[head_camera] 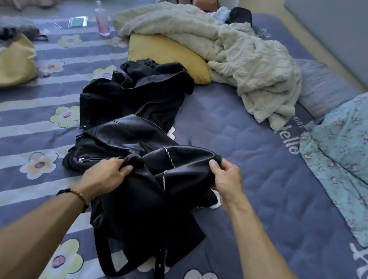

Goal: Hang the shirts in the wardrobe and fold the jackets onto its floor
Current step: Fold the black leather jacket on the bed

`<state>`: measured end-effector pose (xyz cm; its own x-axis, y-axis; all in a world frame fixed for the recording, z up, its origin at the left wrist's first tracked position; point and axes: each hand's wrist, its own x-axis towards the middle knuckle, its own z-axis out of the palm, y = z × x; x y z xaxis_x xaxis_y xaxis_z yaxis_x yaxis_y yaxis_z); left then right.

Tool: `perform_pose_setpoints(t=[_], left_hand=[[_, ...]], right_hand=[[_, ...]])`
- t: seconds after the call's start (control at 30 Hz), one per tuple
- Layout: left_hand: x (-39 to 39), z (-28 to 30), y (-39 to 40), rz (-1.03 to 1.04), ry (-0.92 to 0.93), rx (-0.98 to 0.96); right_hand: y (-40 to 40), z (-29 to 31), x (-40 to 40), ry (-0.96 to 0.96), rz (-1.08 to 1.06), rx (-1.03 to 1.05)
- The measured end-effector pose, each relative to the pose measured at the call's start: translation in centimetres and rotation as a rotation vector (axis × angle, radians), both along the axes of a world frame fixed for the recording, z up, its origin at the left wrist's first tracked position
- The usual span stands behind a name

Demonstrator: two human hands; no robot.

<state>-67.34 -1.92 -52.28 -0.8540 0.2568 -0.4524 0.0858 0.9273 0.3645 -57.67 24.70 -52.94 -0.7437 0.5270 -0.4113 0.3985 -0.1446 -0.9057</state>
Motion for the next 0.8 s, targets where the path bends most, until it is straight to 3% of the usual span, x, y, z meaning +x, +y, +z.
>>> perform_pose_setpoints(t=[0.07,0.13,0.23,0.3,0.4,0.47,0.6,0.67,0.73,0.8], left_hand=[[0.1,0.6,0.8,-0.045,0.139,-0.154],[0.6,1.2,2.3,-0.067,0.270,-0.151],[1.8,2.8,5.1,-0.074,0.344,0.251],[3.1,3.8,6.8,-0.244,0.173,0.370],[5.8,2.9,8.8,-0.571,0.109,0.149],[6.3,1.7,9.1,-0.640,0.295,0.006],[3.1,0.7,6.7,-0.607,0.765,-0.073],[1.2,0.8,5.7,-0.587,0.733,-0.182],[1.1,1.0,7.0,-0.562,0.554,-0.268],[2.5,0.8,9.9,-0.452,0.366,-0.156]], right_hand=[[0.5,1.8,0.3,0.091,-0.026,-0.018],[0.1,3.8,0.6,0.163,0.009,-0.111],[-0.4,6.0,0.8,0.222,0.117,-0.202],[-0.2,7.3,1.0,0.236,0.075,-0.195],[1.7,9.1,1.1,0.247,-0.190,-0.270],[4.7,9.7,1.3,0.232,-0.453,-0.313],[11.6,10.2,3.9,0.164,-0.847,-0.316],[14.1,9.6,4.8,0.161,-0.914,-0.329],[15.0,9.0,4.6,0.137,-0.858,-0.338],[14.9,8.1,3.8,0.146,-0.703,-0.345]])
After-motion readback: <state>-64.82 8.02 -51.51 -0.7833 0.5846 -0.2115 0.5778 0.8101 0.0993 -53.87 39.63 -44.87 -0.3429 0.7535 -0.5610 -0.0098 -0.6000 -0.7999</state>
